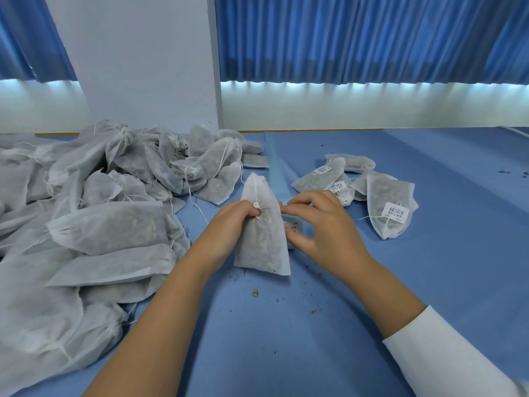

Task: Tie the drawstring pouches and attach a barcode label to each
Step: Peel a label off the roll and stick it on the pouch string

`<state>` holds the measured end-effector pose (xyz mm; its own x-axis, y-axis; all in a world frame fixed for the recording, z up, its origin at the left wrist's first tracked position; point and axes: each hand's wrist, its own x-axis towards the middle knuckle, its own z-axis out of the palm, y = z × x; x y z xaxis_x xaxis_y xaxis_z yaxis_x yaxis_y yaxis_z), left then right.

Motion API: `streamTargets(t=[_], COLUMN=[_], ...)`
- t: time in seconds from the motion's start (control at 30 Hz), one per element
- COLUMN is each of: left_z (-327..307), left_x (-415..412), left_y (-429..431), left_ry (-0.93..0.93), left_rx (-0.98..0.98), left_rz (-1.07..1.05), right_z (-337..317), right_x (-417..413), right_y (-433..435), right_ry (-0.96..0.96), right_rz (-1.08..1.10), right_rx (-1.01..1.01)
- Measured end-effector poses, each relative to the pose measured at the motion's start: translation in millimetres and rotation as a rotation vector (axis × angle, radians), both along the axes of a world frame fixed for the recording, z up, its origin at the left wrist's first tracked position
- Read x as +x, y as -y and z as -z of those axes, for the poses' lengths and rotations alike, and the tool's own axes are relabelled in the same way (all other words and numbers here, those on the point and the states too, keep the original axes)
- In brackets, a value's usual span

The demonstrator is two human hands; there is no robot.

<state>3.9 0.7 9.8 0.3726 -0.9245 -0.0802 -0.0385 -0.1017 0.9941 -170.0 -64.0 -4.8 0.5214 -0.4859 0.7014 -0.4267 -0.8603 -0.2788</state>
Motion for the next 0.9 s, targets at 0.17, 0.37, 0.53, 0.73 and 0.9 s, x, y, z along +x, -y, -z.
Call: streamTargets(t=[0.17,0.37,0.53,0.73,0.9], left_z=[-6.5,-7.7,-8.0,-9.7,-5.8], left_x=[-3.1,-2.0,-2.0,-3.0,-1.0], left_y=[-5.6,-6.8,-7.0,-8.3,-5.5], left_ry=[0.0,-0.007,0.013,0.05,0.074], left_rx=[0.006,0.011,0.025,0.05,0.065], left_rz=[0.076,0.092,0.075,0.062,0.055], right_z=[1.9,-0.4,-1.5,-0.5,-1.0], right_x=[3.0,2.4,-0.3,0.9,1.1], right_y=[-0.1,-1.6,-0.6,1.0,-0.4], right_ry=[-0.01,-0.094,-0.182,-0.175,-0.13], right_rz=[-0.015,-0.016,-0.032,-0.013,-0.016], right_rx=[-0.051,0.026,0.073,0.076,0.048])
